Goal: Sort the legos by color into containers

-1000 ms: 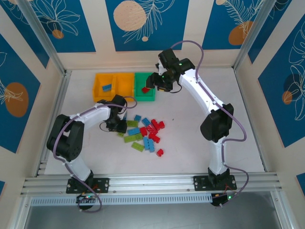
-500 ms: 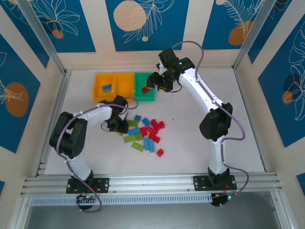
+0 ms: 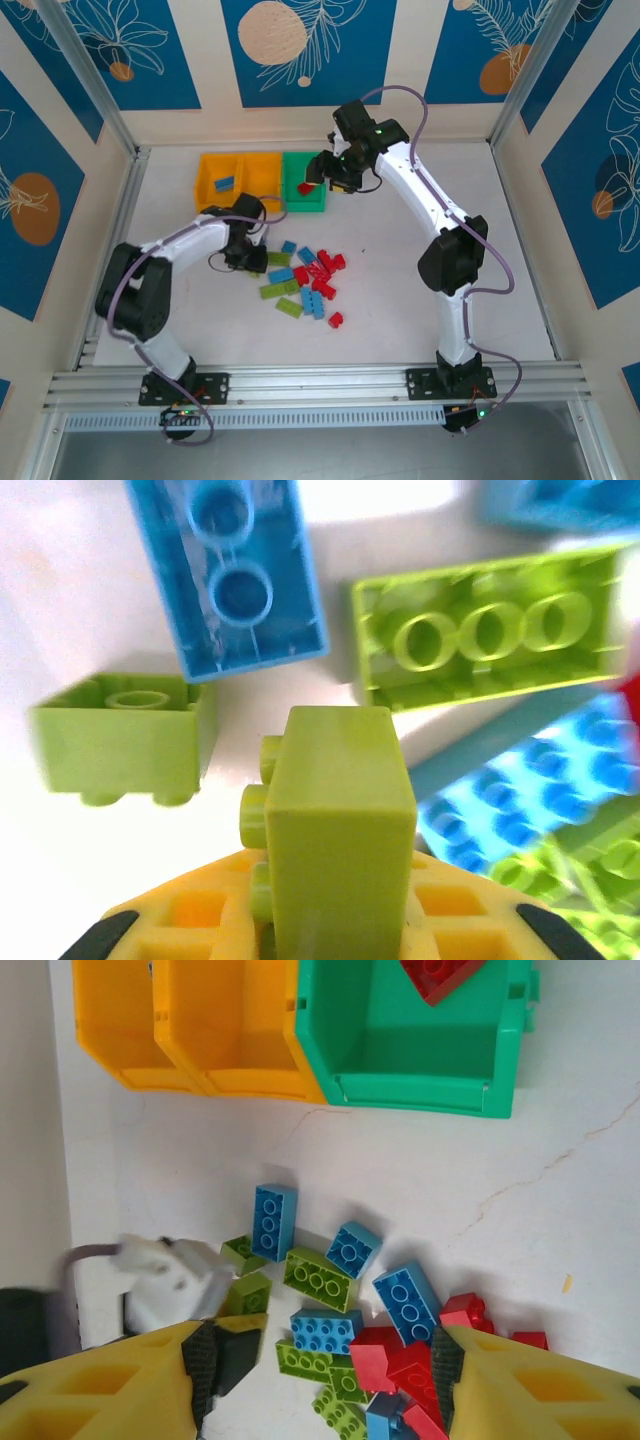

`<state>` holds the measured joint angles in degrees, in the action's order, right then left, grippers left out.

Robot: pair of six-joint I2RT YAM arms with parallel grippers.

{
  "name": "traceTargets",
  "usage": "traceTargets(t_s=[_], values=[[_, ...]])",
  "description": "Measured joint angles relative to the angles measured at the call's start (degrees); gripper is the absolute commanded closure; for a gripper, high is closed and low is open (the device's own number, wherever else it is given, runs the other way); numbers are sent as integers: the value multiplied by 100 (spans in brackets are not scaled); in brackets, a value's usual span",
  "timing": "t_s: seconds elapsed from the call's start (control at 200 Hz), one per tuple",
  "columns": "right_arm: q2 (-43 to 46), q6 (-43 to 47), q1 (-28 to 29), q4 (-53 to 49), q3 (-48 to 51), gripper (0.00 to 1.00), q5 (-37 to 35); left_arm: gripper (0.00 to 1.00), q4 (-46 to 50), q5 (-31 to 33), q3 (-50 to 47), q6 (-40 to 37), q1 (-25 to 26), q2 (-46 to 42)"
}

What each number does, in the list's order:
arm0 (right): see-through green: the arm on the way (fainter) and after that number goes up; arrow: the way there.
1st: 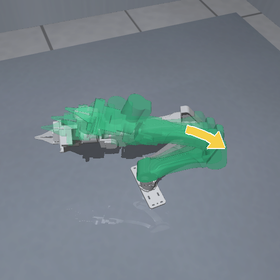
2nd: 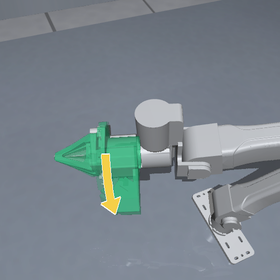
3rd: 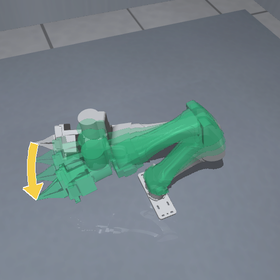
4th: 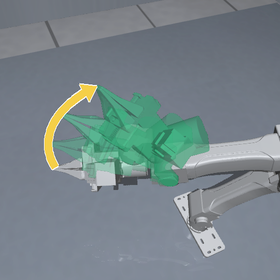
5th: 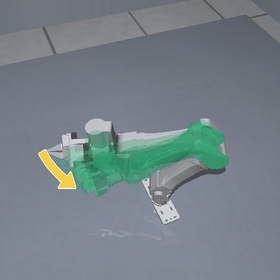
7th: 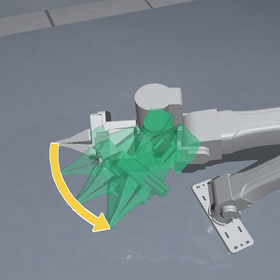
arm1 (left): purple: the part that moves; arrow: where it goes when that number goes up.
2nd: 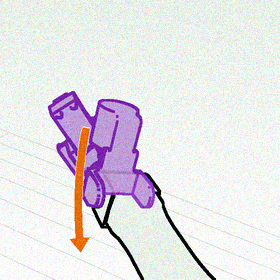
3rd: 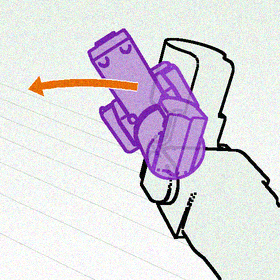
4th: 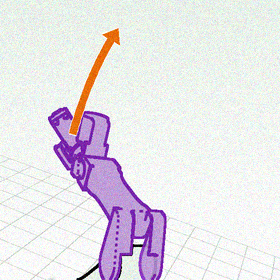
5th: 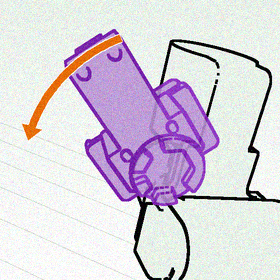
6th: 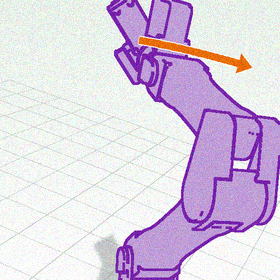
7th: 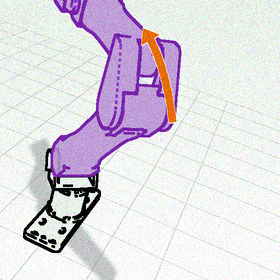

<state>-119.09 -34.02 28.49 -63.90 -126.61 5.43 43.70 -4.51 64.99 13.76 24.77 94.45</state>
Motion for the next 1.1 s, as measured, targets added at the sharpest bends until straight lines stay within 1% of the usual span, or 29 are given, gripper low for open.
traceTargets(t_s=[0.1,0.21,0.305,0.44,0.54,0.595,0.7,0.845,0.975,1.1], values=[[59,-2,50,76,219,38,74,85,94,7,682,52,-79,-446],[79,-48,120,160,382,38,133,86,68,146,1904,87,-278,-175],[79,-81,164,205,411,38,146,87,-2,337,2938,90,-511,553],[79,-90,177,212,411,38,81,86,-13,562,4332,114,-743,2046],[114,-90,177,212,485,38,-26,80,55,632,5158,153,-815,3021],[190,-90,181,199,616,38,-98,74,107,632,5504,219,-833,3434],[435,-94,205,192,1049,35,-282,66,223,625,5967,304,-844,3899],[977,-133,267,267,1969,32,-527,58,350,581,6247,398,-844,3947],[1453,-131,363,404,2953,30,-713,54,411,535,6258,417,-844,3709],[1602,-129,448,555,3720,31,-804,55,439,455,5827,415,-844,3029]])
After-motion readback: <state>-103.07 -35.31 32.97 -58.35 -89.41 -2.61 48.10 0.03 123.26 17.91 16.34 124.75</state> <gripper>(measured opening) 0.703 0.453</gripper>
